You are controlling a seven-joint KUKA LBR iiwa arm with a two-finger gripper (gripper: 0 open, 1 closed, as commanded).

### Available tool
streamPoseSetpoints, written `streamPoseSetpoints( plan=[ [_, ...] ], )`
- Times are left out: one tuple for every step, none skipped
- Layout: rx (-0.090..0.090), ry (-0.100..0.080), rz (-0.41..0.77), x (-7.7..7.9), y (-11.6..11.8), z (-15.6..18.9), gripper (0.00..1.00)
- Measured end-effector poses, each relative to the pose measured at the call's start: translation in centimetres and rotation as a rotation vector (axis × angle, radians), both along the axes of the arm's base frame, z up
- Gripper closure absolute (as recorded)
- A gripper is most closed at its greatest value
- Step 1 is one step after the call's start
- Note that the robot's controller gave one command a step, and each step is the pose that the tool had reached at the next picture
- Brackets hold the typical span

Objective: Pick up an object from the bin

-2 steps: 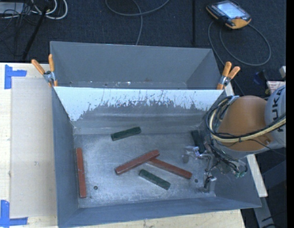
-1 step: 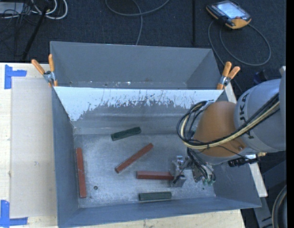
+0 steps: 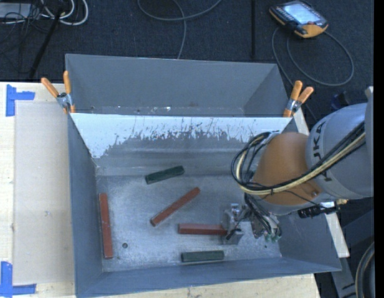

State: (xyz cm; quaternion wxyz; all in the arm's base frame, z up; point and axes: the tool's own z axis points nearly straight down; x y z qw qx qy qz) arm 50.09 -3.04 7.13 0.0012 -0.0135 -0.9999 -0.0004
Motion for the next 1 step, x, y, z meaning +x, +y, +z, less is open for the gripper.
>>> streamPoseSetpoints(
  plan=[
    [0.0,-0.001,0.33,2.54,-1.68,15.6,1.0]
  ],
)
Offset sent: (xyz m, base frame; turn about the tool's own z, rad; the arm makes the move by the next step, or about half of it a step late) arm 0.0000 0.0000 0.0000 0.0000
